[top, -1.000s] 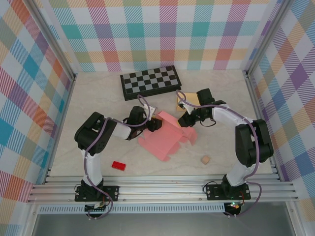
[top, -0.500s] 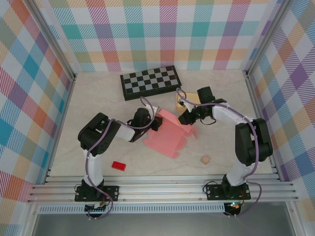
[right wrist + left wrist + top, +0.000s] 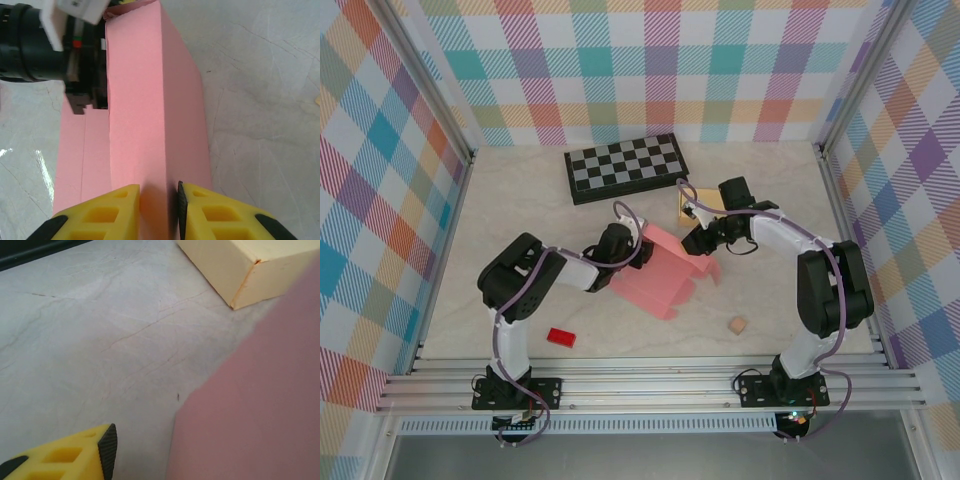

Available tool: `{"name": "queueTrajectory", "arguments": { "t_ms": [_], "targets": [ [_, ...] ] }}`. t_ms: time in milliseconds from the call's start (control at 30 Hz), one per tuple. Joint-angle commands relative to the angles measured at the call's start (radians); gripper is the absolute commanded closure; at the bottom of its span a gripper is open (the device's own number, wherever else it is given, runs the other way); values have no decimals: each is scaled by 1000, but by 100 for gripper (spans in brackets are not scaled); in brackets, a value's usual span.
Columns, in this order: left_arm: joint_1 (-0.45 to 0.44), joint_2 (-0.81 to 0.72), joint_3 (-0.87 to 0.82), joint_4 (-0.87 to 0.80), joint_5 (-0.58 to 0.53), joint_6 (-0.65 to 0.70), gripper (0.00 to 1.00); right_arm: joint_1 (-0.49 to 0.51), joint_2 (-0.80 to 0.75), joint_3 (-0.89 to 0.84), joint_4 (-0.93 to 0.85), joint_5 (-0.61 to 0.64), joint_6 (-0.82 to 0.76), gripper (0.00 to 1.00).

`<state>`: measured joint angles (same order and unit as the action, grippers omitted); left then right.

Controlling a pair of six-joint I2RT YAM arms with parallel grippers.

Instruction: Fold the paper box

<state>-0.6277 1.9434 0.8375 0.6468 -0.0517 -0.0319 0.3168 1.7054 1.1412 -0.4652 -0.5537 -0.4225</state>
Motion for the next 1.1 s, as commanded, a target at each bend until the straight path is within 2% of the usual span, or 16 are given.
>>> {"name": "queueTrajectory", "arguments": {
  "t_ms": [0, 200, 467, 667, 900, 1067],
  "targets": [
    [22, -115, -64, 6, 55, 41, 49, 8, 24, -1, -70, 52, 9, 73],
    [70, -230, -165, 57, 172, 41, 47, 7, 21, 6, -75, 48, 8, 73],
    [74, -156, -46, -2, 199, 85, 50, 8, 22, 20, -78, 39, 11, 73],
    [55, -107, 16, -5, 176, 124, 55, 8, 25, 27, -76, 27, 16, 73],
    [-30, -87, 34, -20, 96, 210, 61, 21, 44, 32, -64, 29, 49, 74],
    [-62, -84, 41, -25, 81, 233, 63, 33, 60, 32, -56, 33, 59, 74]
  ]
}}
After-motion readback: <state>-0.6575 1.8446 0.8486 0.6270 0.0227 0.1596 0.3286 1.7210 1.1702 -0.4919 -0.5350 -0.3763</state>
